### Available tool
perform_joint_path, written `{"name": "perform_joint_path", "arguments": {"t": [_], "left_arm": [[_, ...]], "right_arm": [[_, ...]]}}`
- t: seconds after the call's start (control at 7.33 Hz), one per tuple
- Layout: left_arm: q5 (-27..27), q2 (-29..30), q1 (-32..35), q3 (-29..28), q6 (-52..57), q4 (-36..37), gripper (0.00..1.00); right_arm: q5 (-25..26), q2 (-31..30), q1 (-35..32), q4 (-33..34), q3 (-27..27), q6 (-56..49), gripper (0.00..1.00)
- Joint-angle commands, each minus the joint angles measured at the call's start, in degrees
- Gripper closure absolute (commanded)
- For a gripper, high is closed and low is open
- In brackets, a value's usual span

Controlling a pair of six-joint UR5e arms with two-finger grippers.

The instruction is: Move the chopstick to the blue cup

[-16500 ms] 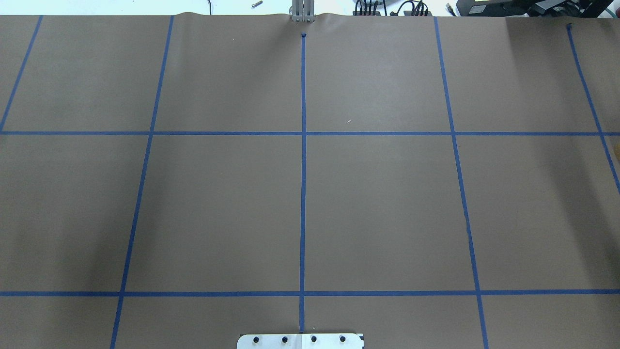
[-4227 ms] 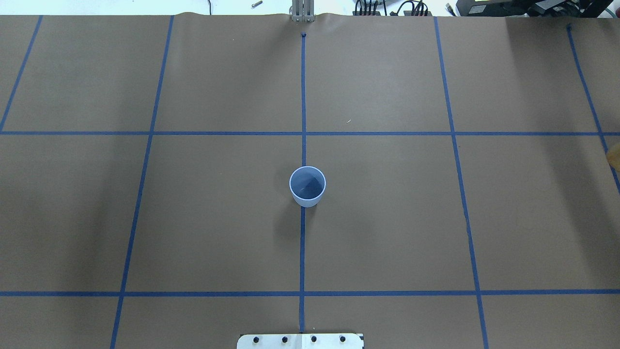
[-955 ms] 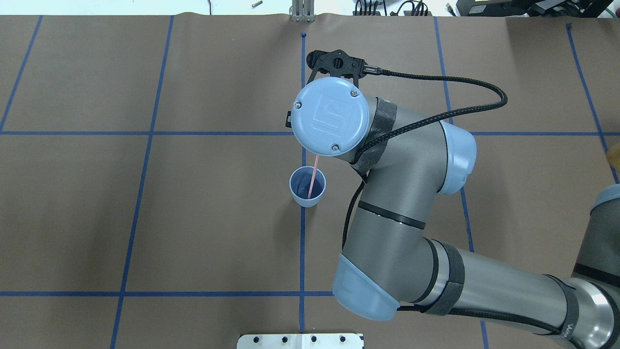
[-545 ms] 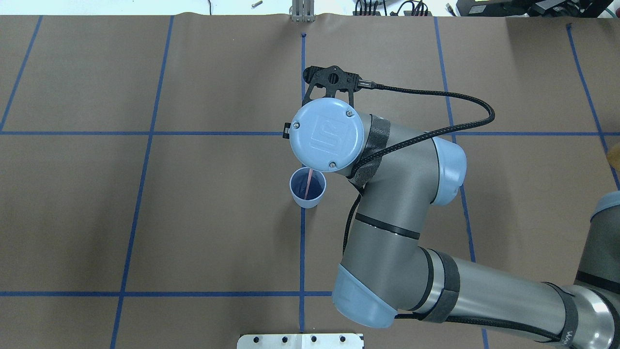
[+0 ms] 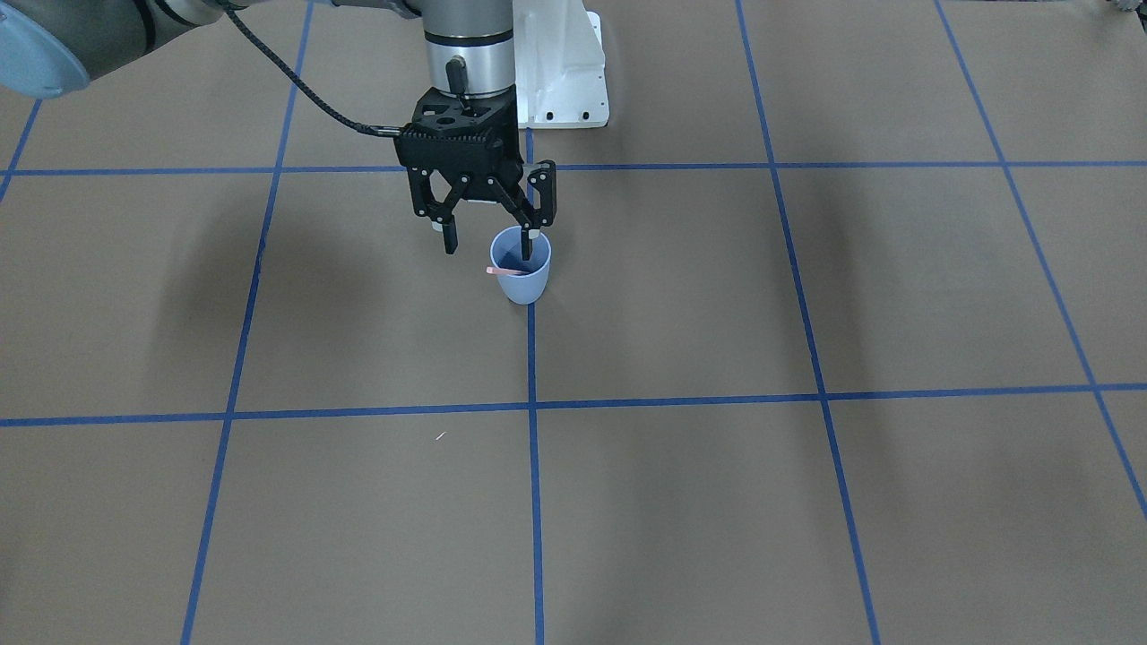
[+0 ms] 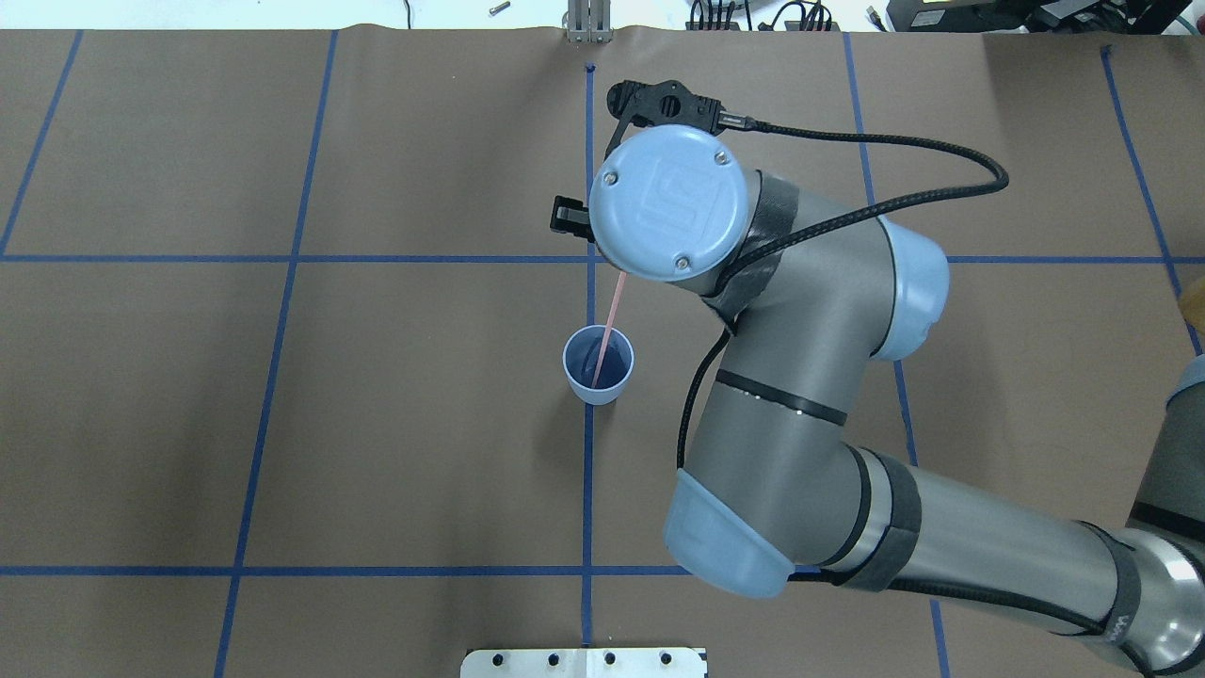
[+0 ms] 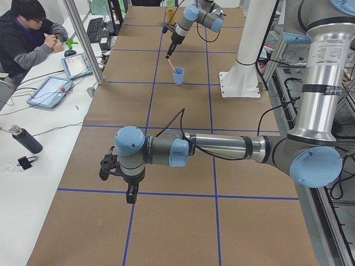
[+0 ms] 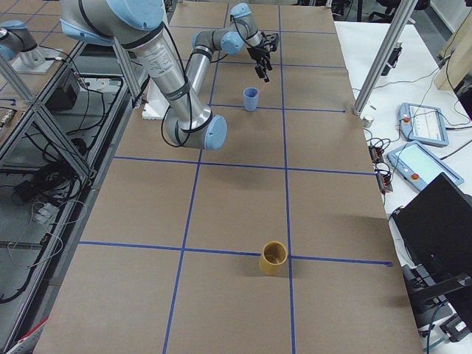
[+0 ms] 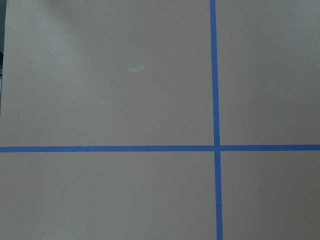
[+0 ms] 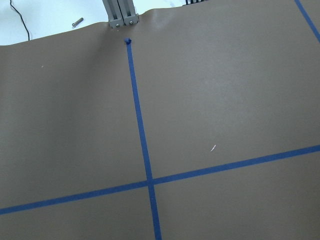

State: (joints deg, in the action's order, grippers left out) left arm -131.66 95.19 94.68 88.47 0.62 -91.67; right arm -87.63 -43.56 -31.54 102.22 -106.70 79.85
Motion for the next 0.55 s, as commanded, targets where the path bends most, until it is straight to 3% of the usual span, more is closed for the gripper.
{"name": "perform_joint_path", "arguments": {"t": [0.0, 0.27, 0.41], "left_arm": [[0.0, 0.0, -0.02, 0.04, -0.09, 0.0, 0.01], [0.0, 0.17, -0.02, -0.05, 0.09, 0.17, 0.01], [-0.44, 0.09, -0.02, 0.65, -0.26, 0.61, 0.01]], "right_arm": [[-10.31, -2.3, -8.84, 0.09, -0.61, -9.83, 0.0], [-22.88, -8.27, -22.87, -0.62, 2.44, -31.57, 0.0], [-28.77, -8.99, -29.21, -0.7, 7.94, -41.69, 0.0]]}}
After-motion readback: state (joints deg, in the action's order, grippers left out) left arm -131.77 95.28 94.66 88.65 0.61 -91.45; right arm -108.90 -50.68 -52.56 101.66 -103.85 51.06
